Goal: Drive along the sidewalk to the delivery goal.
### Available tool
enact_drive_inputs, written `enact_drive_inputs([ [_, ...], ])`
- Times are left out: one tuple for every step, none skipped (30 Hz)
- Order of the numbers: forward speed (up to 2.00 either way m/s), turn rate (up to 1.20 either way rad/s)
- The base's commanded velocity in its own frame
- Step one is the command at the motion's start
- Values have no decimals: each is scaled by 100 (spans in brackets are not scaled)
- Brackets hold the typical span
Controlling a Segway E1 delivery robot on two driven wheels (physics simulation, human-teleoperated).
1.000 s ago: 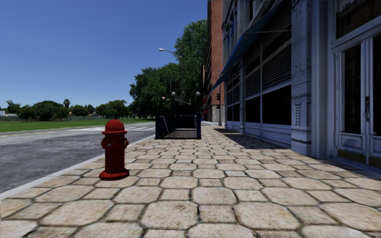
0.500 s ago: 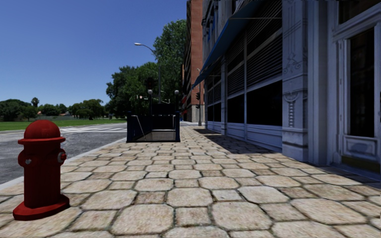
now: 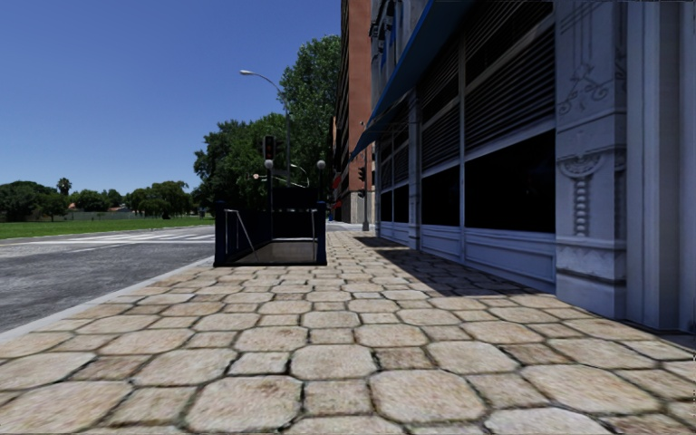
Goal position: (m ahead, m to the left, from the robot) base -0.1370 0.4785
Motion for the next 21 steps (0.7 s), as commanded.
enact_drive_inputs([
  [0, 0],
  [0, 0],
  [0, 0],
  [0, 0],
  [0, 0],
  [0, 0],
  [0, 0],
  [0, 0],
  [0, 0],
  [0, 0],
  [0, 0],
  [0, 0],
  [0, 0],
  [0, 0],
  [0, 0],
  [0, 0],
  [0, 0],
  [0, 0],
  [0, 0],
  [0, 0],
  [0, 0],
])
